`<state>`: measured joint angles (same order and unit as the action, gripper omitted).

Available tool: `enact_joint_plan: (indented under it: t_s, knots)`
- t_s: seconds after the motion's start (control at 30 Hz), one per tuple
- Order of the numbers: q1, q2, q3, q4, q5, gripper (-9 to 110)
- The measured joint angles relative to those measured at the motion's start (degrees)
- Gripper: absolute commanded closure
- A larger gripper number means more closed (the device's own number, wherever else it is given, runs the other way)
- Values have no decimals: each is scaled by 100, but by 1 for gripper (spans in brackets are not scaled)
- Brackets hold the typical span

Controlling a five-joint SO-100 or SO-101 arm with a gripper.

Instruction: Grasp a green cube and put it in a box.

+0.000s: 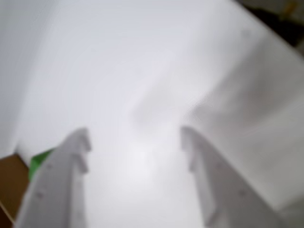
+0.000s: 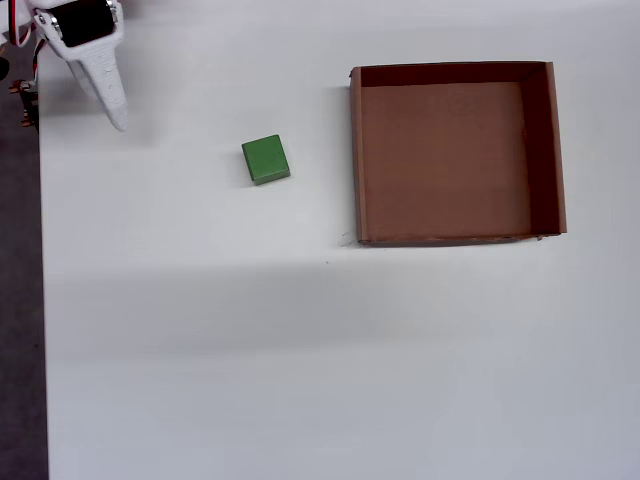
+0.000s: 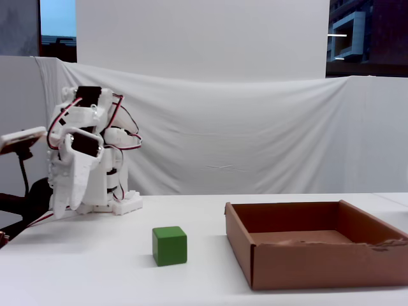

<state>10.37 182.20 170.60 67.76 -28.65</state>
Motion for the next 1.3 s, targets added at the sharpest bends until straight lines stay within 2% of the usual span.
enact_joint_plan:
  t_s: [0.1, 0.3, 0.67, 0.73, 0.8, 1.0, 1.3]
  knots:
    - [149, 0, 0, -176, 0, 81]
    - [-62, -88, 9, -554, -26, 81]
    - [-853, -35, 9, -1564, -896, 81]
    - [-967, -185, 0, -1652, -1169, 74]
    - [-1116, -510, -158, -1696, -1512, 70]
    - [-1556, -1872, -993, -2171, -1644, 70]
    - [-2013, -3788, -2153, -2268, -1916, 71]
